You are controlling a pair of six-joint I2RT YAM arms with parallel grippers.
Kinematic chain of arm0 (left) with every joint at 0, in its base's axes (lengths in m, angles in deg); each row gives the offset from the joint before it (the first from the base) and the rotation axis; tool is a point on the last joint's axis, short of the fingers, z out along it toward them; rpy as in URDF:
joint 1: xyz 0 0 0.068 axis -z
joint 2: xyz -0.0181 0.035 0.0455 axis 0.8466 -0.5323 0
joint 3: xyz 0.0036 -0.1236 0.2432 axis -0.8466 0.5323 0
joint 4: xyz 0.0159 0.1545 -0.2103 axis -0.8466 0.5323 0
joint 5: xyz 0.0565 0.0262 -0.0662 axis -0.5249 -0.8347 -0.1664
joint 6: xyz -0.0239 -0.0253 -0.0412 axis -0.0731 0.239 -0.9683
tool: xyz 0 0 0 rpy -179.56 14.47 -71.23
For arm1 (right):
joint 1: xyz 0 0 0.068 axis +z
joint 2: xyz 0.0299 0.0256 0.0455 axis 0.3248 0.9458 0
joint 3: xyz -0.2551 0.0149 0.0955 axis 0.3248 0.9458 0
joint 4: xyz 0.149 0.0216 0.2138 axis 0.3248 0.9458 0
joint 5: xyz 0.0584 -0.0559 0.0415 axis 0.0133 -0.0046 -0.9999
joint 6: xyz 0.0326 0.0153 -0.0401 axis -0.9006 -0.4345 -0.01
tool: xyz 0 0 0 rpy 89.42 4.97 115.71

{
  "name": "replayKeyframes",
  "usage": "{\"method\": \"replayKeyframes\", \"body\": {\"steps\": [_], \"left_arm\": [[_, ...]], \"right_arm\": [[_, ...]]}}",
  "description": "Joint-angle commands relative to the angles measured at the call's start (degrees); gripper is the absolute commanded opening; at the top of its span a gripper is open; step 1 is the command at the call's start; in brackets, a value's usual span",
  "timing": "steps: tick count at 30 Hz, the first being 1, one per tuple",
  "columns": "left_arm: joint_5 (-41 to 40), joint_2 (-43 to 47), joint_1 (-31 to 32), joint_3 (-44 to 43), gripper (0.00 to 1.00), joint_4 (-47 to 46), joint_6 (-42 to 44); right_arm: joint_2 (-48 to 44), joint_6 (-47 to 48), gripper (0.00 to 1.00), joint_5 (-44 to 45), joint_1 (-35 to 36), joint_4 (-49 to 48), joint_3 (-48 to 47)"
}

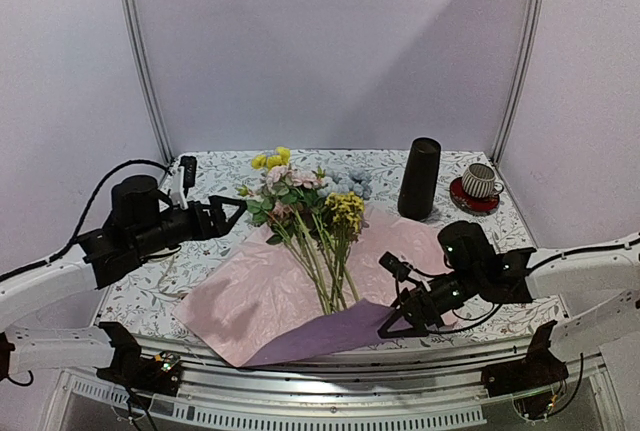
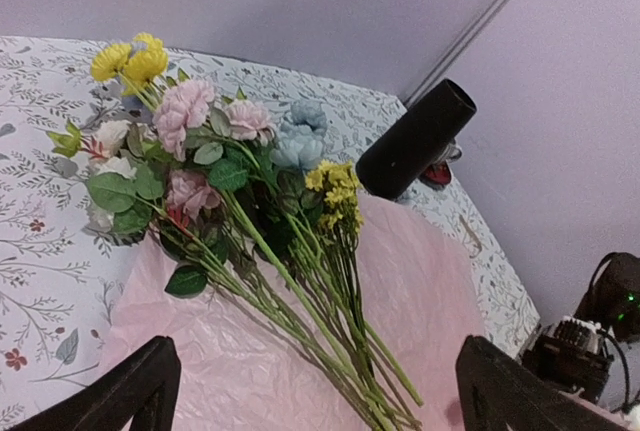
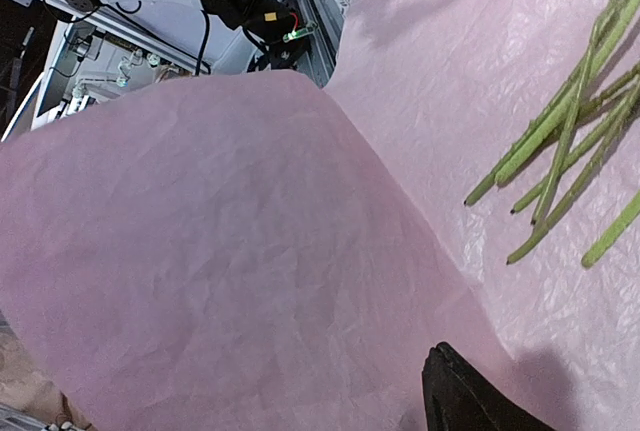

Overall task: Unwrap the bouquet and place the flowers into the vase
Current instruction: Unfold the 1/4-folded wrapping paper from the folded wrapping paper.

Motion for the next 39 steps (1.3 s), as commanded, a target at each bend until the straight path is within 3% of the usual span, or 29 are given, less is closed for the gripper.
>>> {"method": "replayKeyframes", "body": {"steps": [1,11,17,21,29,39], "left_arm": [[8.4,-2.6,-0.2,1.4,0.98,-1.4,3.0],[17.9,-5.0,3.1,10.3,0.98,-14.7,1.9],[29.5,-16.5,3.9,11.2,0.98,-18.4,0.3],[34.3,-25.1,9.6,9.2,0.96,-20.1,1.1],[33.0,-33.6,21.3,2.8,0.95,-16.6,4.4],[28.2,-41.4,28.6,-4.9,0.95,-12.5,6.5]], "right_arm": [[-5.9,-4.6,0.69,4.7,2.3,3.3,3.2],[-19.1,-9.7,0.75,14.2,2.9,5.6,5.8],[-18.5,-10.6,0.75,14.8,2.8,4.4,6.3],[-18.7,-10.8,0.74,15.5,2.9,4.0,6.9],[-21.1,-10.0,0.76,23.2,2.8,7.0,6.1],[-26.6,-10.1,0.79,35.4,2.7,8.6,5.6]]}}
